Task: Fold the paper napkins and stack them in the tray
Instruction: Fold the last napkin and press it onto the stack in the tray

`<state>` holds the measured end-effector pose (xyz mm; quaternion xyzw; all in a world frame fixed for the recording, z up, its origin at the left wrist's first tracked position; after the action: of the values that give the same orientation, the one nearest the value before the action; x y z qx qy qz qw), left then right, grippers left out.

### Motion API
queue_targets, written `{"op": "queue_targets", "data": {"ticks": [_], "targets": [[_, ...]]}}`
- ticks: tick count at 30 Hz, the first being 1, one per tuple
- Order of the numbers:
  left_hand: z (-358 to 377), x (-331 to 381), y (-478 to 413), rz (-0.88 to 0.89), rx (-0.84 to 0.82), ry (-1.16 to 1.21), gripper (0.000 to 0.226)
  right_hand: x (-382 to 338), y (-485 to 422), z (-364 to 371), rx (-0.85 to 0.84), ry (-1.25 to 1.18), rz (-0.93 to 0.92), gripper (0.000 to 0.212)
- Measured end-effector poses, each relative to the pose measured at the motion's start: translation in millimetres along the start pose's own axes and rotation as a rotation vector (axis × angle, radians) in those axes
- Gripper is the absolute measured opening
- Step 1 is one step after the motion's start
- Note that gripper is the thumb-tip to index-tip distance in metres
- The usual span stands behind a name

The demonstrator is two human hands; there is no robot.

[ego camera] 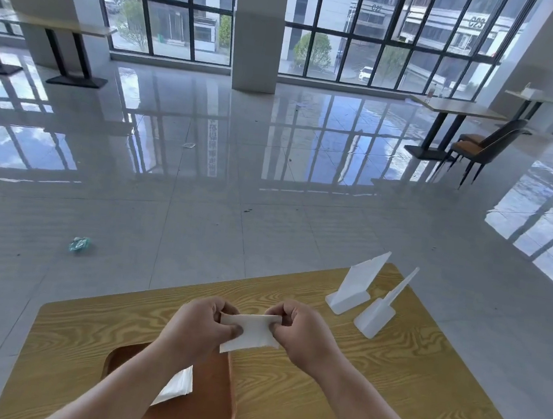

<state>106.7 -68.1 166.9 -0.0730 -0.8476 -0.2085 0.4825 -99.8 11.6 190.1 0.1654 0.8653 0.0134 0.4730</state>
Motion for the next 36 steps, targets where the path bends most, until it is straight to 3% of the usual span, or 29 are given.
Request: {"op": "queue_targets", "data": {"ticks": [4, 6, 12, 16, 22, 30, 36], "targets": [[-2.4, 5.0, -1.6, 0.112, 0.06, -0.168, 0.022, -2.6, -3.3, -0.7, 0.038, 0.081, -0.05, 0.014], [-3.2, 7.2, -0.8, 0.14, 0.081, -0.122, 0.021, -3.3, -6.6, -3.3, 0.044, 0.08, -0.07, 0.011], [-6.5, 12.2, 6.4, -0.037, -0.143, 0.453, 0.042, -7.1, -13.5, -9.7, -0.096, -0.598, 0.127, 0.007], [-6.1, 11.6, 6.4, -0.076, -0.119, 0.527, 0.018, -12.6, -15.1, -3.9, -0.131, -0.834, 0.213, 0.012], [-10.3, 8.9, 0.5, -0.085, -0.101, 0.64, 0.03, -14.6, -11.6, 12.4, -0.283, -0.763, 0.277, 0.019], [-23.6, -13.0, -11.6, -0.107, -0.13, 0.709, 0.019, -20.1, -18.6, 28.4, -0.285, -0.818, 0.312, 0.021], [-30.9, -29.7, -17.6, -0.144, -0.173, 0.791, 0.03, -23.9, -27.2, 40.9, -0.3, -0.952, 0.305, 0.022]]}}
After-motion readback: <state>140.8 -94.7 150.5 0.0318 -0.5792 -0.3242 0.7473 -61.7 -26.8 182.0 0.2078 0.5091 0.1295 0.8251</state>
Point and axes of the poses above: each hand's wrist, its own y-axis away from the middle knuckle, its own z-axis out of the palm, x = y × z, the point moved 1 cm from there along -y, towards the middle knuckle, and after that the axes turned 2 degrees about x, right-handed, at the moved point
